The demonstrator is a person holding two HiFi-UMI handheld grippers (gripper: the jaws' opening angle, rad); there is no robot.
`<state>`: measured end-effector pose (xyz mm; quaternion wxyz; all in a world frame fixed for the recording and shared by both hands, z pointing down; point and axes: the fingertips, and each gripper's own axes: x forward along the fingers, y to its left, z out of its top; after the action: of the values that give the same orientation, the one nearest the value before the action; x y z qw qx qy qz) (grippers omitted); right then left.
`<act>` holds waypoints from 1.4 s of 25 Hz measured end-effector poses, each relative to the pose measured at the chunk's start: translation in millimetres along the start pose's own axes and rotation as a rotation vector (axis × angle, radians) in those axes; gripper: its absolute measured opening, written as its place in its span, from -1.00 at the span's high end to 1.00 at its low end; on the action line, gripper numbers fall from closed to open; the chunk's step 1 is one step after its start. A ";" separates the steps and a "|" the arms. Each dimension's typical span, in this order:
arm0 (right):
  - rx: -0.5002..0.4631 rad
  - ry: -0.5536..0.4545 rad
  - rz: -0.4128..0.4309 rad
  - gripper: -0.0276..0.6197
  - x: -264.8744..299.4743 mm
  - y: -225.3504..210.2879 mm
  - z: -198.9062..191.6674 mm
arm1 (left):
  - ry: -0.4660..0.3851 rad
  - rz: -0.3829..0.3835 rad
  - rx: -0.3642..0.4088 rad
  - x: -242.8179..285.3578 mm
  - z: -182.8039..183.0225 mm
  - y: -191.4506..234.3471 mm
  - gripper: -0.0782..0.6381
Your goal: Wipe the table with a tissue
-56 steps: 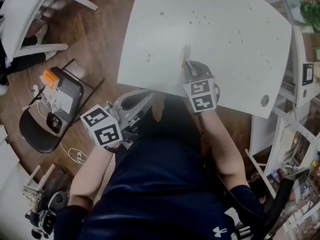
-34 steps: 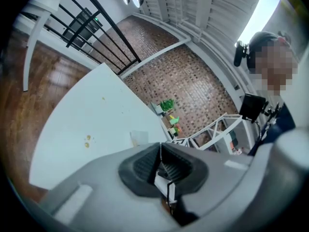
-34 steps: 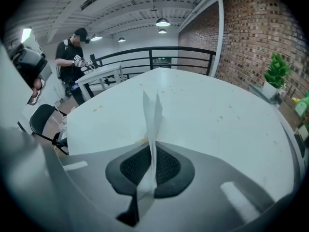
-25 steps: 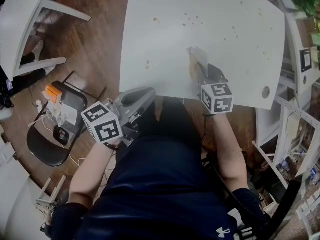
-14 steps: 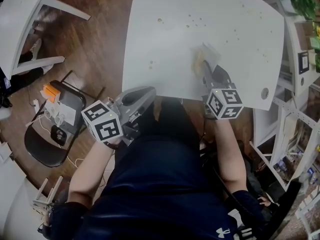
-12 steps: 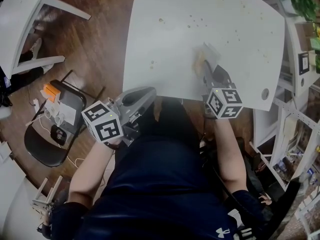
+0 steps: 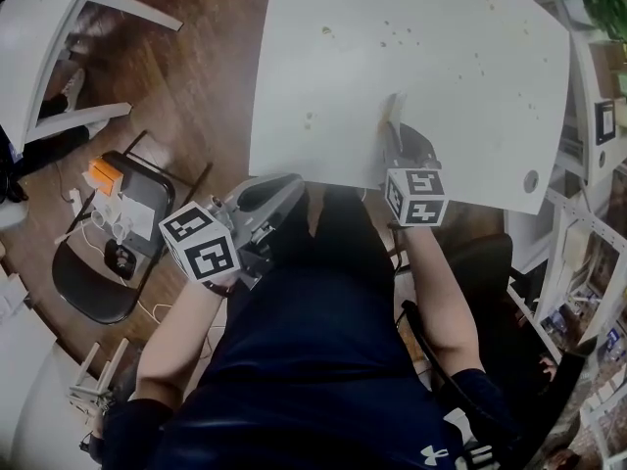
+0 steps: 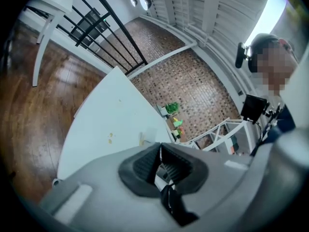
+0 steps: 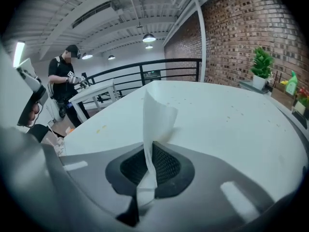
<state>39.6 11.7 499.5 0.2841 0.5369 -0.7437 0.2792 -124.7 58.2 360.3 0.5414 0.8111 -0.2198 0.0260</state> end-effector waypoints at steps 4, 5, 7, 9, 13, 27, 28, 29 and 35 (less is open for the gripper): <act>-0.008 0.036 -0.019 0.88 4.8 16.0 -10.0 | 0.019 -0.017 0.010 1.2 2.9 -2.0 0.76; -0.001 0.037 -0.024 0.88 5.1 17.5 -10.3 | 0.024 -0.021 0.013 1.3 3.8 -2.3 0.76; 0.016 0.038 -0.016 0.88 6.3 22.8 -9.7 | 0.035 -0.029 0.017 0.5 4.8 -2.1 0.76; 0.000 0.042 0.009 0.88 8.7 33.2 -8.8 | 0.045 -0.032 0.020 -1.2 5.2 -0.9 0.76; -0.096 0.073 0.022 0.88 11.0 42.5 -9.7 | 0.063 -0.038 0.022 -3.9 7.2 2.7 0.76; 0.223 0.031 -0.097 0.88 -25.7 -70.8 -15.8 | 0.095 -0.061 0.029 14.0 5.4 -5.6 0.76; 0.232 0.029 -0.097 0.88 -27.1 -71.7 -15.8 | 0.094 -0.060 0.027 14.9 5.2 -5.6 0.76; 0.229 0.033 -0.095 0.88 -27.1 -70.9 -16.9 | 0.090 -0.060 0.026 15.6 5.3 -5.8 0.76; 0.112 0.070 -0.080 0.88 -13.3 -44.8 -18.3 | 0.057 -0.056 0.016 10.4 8.4 -5.1 0.76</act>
<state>88.2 21.4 507.3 0.2905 0.5711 -0.6945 0.3273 -115.0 49.0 355.3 0.5413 0.8203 -0.1812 0.0355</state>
